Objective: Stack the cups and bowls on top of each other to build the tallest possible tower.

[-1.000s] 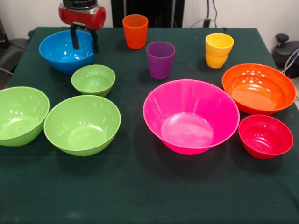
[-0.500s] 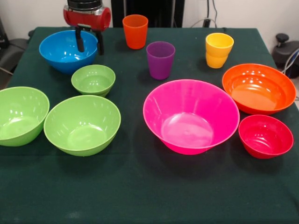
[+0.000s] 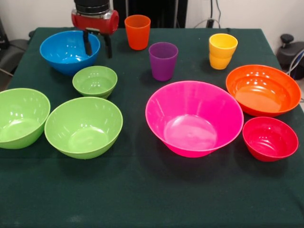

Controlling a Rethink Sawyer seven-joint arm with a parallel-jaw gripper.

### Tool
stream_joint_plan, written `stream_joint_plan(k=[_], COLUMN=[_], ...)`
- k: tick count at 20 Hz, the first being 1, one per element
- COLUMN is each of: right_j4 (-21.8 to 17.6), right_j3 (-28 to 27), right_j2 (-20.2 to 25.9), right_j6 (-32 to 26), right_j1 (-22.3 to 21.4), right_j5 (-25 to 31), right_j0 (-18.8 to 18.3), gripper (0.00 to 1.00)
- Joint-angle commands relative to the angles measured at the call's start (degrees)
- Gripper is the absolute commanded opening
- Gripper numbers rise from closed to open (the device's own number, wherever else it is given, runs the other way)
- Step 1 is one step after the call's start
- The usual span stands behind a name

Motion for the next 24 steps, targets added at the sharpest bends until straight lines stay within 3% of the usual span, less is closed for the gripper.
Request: stream_joint_plan(k=[1, 6, 17, 24], right_j4=[-7.84, -6.89, -3.63, -3.26], right_j3=[-4.19, -5.33, -2.69, 1.38], right_j2=[-0.85, -0.18, 2.33, 2.09], right_j6=[-8.92, -8.66, -11.36, -8.76], right_j1=[5.76, 6.19, 1.34, -0.76], right_j5=[2.8, 3.75, 5.89, 5.21], right_j0=[4.52, 3.85, 0.03, 1.18], gripper=[1.0, 1.0, 1.0, 1.0])
